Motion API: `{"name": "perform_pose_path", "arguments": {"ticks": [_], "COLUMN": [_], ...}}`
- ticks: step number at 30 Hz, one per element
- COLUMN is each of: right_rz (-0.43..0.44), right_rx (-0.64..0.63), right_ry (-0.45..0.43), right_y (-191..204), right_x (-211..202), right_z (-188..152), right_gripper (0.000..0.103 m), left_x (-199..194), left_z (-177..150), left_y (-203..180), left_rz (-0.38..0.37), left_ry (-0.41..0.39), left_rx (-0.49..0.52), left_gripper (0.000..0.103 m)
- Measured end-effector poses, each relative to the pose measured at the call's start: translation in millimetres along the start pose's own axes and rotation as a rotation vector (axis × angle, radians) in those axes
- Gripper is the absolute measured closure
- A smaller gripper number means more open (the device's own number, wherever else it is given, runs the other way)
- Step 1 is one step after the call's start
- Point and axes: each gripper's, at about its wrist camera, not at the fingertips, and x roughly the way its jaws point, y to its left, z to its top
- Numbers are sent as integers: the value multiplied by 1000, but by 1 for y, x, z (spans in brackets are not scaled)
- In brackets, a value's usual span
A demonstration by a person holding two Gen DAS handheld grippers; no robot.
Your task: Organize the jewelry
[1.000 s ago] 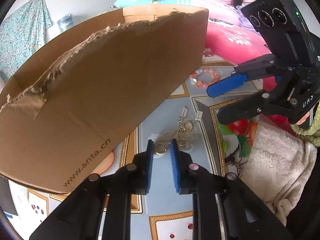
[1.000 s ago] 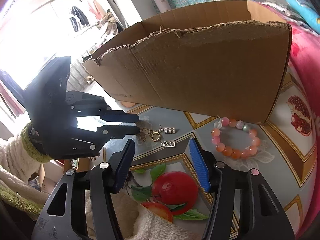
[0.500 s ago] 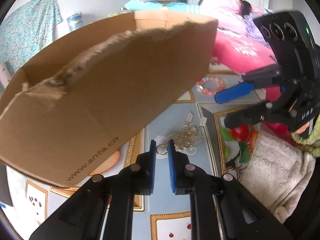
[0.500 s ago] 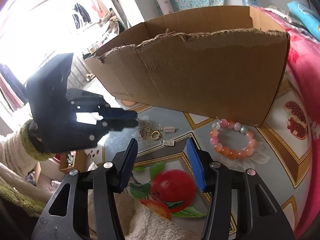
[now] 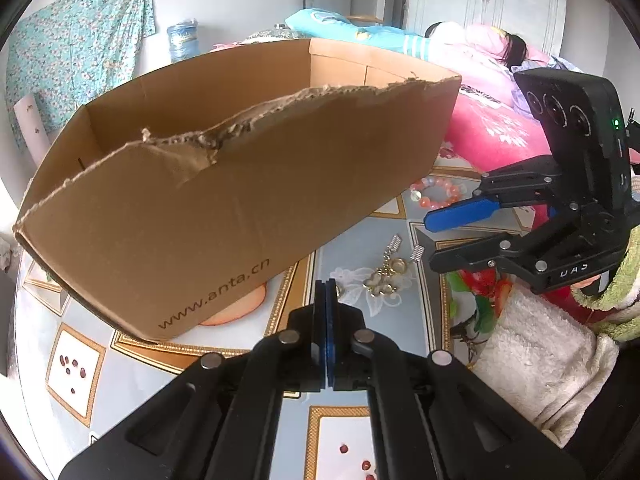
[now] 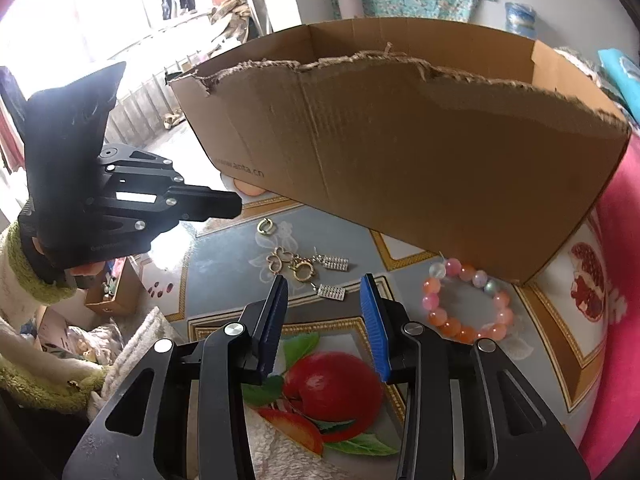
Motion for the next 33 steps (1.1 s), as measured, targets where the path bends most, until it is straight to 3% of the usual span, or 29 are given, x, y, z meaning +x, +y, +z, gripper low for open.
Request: {"name": "perform_pose_path", "arguments": {"ticks": [3,5,7,14,23,33], "right_rz": [8,11,14,24,31,31], "right_rx": [8,10,11,17,32,45], "right_ry": [2,3,3,1,2,-8], "right_y": [0,-1,2,-3,-19,-29], "right_x": [4,6,10,10,7,6], "right_z": [2,2,3,1,-2,-5], "right_gripper": [68,68,68,68,68,68], "left_x": [4,7,11,25,25,24], "left_z": [2,2,3,5,9,10], "left_y": [-5,-9,-12,-10,-8,-10], "left_rz": [0,22,25,27,-42,-20], "left_ry": [6,15,19,77,103,96], "left_rx": [21,51,88,148,158,142], "left_gripper": [100,87,86,85,86,92]}}
